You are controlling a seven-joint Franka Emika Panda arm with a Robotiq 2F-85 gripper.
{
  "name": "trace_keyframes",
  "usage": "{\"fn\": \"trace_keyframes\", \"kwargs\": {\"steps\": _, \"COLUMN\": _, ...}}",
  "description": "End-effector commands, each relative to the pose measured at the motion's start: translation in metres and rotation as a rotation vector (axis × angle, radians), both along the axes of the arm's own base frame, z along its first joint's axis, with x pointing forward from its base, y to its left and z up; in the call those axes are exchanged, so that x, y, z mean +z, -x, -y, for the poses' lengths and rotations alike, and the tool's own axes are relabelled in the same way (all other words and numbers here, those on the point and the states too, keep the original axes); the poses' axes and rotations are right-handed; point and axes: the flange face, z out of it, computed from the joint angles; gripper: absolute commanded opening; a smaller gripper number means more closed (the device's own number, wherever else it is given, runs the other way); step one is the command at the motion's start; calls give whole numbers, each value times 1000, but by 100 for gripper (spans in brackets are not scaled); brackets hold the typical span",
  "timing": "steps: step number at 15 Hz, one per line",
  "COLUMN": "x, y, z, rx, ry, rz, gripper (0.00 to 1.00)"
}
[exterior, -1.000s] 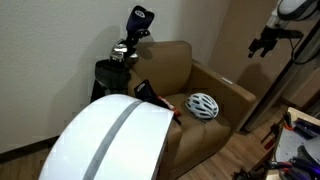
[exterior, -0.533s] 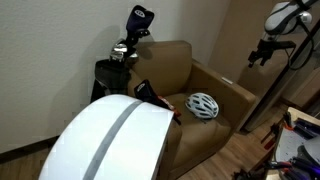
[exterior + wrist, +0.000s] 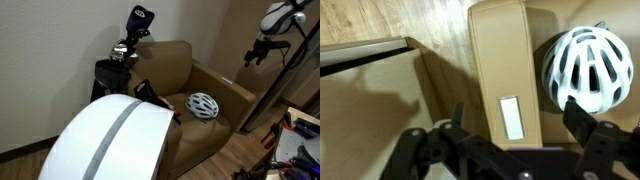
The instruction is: Move the silver remote from the arm rest to the top of the fan
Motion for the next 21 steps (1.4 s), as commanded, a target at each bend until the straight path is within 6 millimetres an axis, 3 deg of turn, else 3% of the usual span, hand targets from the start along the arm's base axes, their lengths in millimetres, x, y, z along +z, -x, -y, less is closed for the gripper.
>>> {"fn": "trace_keyframes", "kwargs": {"steps": 1, "x": -36, "y": -56, "z": 8, "rx": 35, "ry": -16, "rz": -26, "gripper": 100}}
{"fn": "trace_keyframes", "kwargs": {"steps": 4, "x": -61, "y": -87, "z": 17, "rx": 28, "ry": 1, "rz": -57, "gripper": 100}}
{"fn": "trace_keyframes", "kwargs": {"steps": 8, "x": -100, "y": -108, "z": 41, "rx": 31, "ry": 13, "rz": -140, "gripper": 100}}
{"fn": "trace_keyframes", "kwargs": {"steps": 15, "x": -153, "y": -114, "z": 55, "rx": 42, "ry": -92, "rz": -235, "gripper": 100}}
{"fn": "trace_keyframes", "kwargs": {"steps": 21, "x": -166, "y": -120, "z": 58, "rx": 63, "ry": -149, "rz": -220, "gripper": 100}}
